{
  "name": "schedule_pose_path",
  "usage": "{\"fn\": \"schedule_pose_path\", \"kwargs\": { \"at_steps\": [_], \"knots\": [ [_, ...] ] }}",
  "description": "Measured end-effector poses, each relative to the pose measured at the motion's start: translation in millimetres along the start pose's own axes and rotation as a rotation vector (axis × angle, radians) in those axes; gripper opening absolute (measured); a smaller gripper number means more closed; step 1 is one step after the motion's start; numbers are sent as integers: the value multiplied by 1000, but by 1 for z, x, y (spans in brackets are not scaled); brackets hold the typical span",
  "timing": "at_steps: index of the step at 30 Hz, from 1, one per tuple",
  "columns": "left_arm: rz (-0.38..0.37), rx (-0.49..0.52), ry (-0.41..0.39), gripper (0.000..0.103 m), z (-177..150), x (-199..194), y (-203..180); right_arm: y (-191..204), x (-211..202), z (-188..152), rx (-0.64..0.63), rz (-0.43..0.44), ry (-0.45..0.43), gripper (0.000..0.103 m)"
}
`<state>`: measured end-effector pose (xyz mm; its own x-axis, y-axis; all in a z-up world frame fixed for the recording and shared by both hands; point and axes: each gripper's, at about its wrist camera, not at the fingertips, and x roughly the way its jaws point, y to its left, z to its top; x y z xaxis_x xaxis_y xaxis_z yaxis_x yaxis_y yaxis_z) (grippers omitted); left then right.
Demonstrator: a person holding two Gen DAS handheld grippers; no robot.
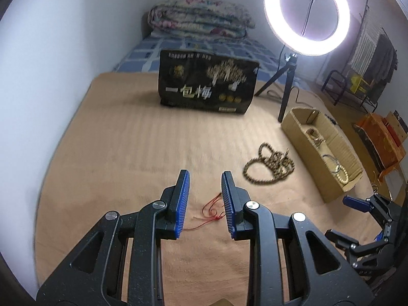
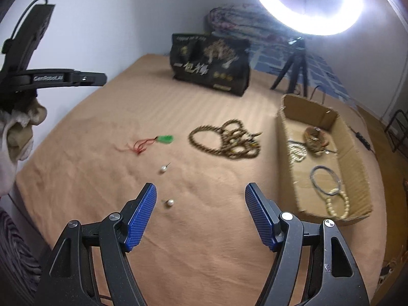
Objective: Organize jewelry
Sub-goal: 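Grasp the jade pendant with the left tool while the right tool grasps a pearl earring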
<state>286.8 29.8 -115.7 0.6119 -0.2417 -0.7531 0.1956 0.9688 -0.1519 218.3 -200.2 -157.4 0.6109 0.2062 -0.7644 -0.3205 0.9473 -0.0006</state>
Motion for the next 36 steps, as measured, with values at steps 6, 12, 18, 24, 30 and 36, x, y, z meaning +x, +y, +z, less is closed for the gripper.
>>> {"fn": "schedule_pose_path", "kwargs": {
  "at_steps": [6, 12, 18, 24, 30, 36],
  "knots": [
    [-28, 24, 54, 25, -9, 31, -6, 10, 23, -12, -1, 45, 51, 72],
    [-58, 51, 107, 25, -16, 65, -20, 18, 42, -22, -23, 71, 91, 72],
    [-65, 70, 142, 25, -21, 90, -29, 25, 58, -25, -43, 84, 114, 72],
    [-74, 70, 173, 25, -25, 111, -29, 25, 75, -22, -39, 90, 131, 72],
    [-80, 96, 193, 25, -28, 127, -38, 21, 84, -23, -24, 92, 144, 70],
    [-78, 114, 210, 25, -31, 138, -46, 22, 86, -26, -35, 86, 151, 62]
  ]
}}
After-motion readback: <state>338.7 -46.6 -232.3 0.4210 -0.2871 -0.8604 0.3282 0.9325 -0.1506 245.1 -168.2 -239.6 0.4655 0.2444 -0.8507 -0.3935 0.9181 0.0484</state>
